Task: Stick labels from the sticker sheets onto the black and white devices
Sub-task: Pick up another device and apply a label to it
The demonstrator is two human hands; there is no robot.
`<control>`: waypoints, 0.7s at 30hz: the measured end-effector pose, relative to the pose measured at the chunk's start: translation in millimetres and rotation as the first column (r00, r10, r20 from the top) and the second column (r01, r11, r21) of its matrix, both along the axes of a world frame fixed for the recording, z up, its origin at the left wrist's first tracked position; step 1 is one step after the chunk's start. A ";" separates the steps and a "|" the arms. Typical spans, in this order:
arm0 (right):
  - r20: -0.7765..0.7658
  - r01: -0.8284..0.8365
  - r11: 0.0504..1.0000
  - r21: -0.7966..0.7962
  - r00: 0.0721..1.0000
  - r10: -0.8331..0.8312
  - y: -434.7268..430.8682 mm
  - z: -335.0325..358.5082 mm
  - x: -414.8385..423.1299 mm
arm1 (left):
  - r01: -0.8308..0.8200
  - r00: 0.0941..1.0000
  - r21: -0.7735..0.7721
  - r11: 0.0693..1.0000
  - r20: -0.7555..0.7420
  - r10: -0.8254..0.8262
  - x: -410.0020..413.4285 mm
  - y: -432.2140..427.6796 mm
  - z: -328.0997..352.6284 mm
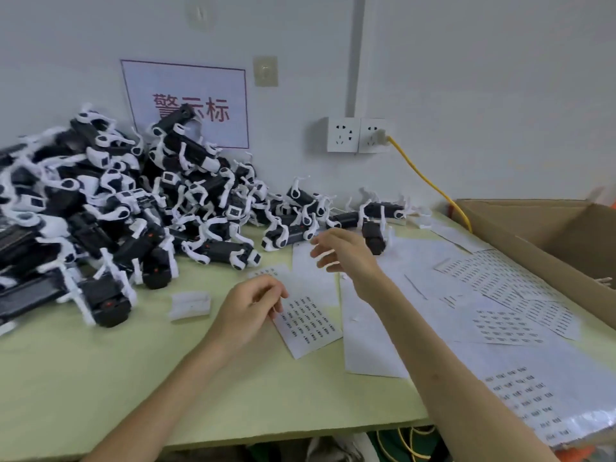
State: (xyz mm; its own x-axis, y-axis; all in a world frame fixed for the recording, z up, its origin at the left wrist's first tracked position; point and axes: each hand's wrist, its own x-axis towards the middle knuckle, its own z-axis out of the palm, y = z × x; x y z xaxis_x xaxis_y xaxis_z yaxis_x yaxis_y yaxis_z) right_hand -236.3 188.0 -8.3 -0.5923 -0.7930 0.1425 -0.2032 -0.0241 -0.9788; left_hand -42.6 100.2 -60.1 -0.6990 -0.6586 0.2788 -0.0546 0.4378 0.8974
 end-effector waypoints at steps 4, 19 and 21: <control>-0.256 -0.079 0.993 0.083 0.962 0.098 -28.3 -32.4 32.4 | -0.158 0.985 -0.185 0.970 -0.092 0.143 7.3 -6.0 2.2; -0.590 -0.066 0.991 0.117 0.798 0.123 -34.7 -58.4 38.8 | -0.399 0.838 -0.408 0.821 0.200 0.507 -10.7 -70.1 9.1; -0.585 -0.065 0.992 0.108 0.803 0.116 -34.1 -60.0 37.0 | -0.429 0.819 -0.491 0.758 0.143 0.556 -13.7 -74.9 5.2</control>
State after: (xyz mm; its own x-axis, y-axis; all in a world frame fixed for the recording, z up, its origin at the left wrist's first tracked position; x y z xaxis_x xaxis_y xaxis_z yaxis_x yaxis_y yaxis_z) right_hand -199.3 153.9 -68.3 -0.3398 -0.8624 0.3753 -0.7418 0.0004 -0.6706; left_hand -56.3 25.4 -54.8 -0.3960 -0.7933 0.4625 -0.5751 0.6069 0.5485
